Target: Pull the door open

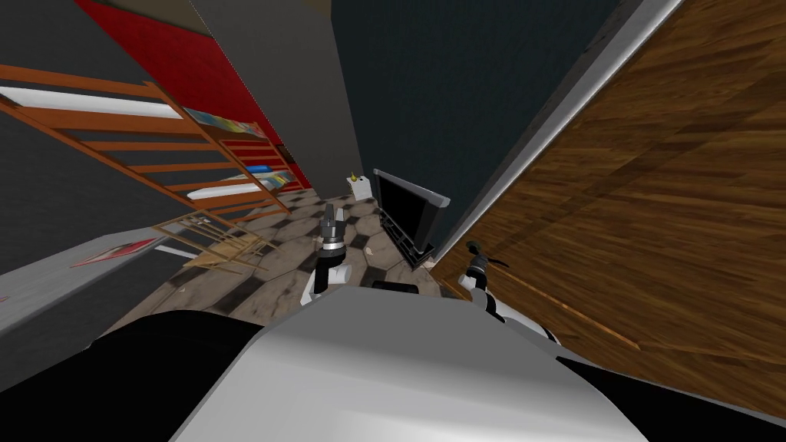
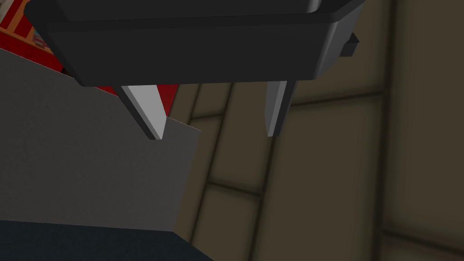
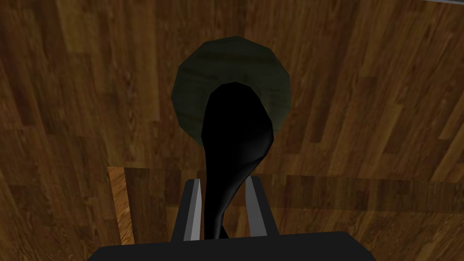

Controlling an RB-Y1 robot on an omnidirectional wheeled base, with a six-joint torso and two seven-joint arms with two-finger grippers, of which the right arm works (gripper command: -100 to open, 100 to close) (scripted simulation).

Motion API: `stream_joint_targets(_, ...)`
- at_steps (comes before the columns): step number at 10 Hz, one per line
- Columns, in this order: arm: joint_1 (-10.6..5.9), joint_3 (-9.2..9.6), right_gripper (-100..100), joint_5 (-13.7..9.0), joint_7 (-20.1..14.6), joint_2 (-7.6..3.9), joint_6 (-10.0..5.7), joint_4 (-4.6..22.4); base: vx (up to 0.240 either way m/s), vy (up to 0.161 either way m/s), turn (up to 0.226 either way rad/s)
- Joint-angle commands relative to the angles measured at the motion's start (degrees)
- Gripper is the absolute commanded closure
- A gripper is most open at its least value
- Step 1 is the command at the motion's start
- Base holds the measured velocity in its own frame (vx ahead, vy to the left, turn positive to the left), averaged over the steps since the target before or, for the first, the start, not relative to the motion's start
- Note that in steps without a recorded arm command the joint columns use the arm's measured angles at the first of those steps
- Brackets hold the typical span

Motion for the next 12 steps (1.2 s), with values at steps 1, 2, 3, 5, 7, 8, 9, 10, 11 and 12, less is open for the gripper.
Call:
stream_joint_targets(1, -0.21, 1.08, 100, 0.52, -0.53, 0.24, 0.03, -0.23, -0.154, -0.033, 0.034)
stream_joint_targets(2, -0.21, 1.08, 100, 0.52, -0.53, 0.24, 0.03, -0.23, -0.181, -0.028, 0.063)
stream_joint_targets(3, -0.5, 2.61, 100, 1.27, -1.27, 0.58, 0.07, -0.56, -0.221, -0.002, 0.067)
stream_joint_targets(5, -0.84, 4.39, 100, 2.13, -2.14, 0.98, 0.11, -0.94, -0.222, -0.001, 0.041)
stream_joint_targets(7, -1.23, 6.42, 100, 3.12, -3.14, 1.43, 0.16, -1.37, -0.271, -0.026, 0.067)
stream_joint_targets(8, -1.39, 7.27, 100, 3.53, -3.55, 1.62, 0.19, -1.55, -0.252, -0.031, 0.063)
stream_joint_targets(9, -1.39, 7.27, 100, 3.53, -3.55, 1.62, 0.19, -1.55, -0.171, 0.004, 0.03)
stream_joint_targets(10, -1.39, 7.27, 100, 3.53, -3.55, 1.62, 0.19, -1.55, -0.069, 0.016, 0.0)
stream_joint_targets(11, -1.39, 7.27, 100, 3.53, -3.55, 1.62, 0.19, -1.55, 0.002, 0.005, -0.015)
stream_joint_targets(12, -0.37, 7.31, 100, 3.54, -3.56, 2.29, 1.45, -3.01, 0.005, -0.001, -0.011)
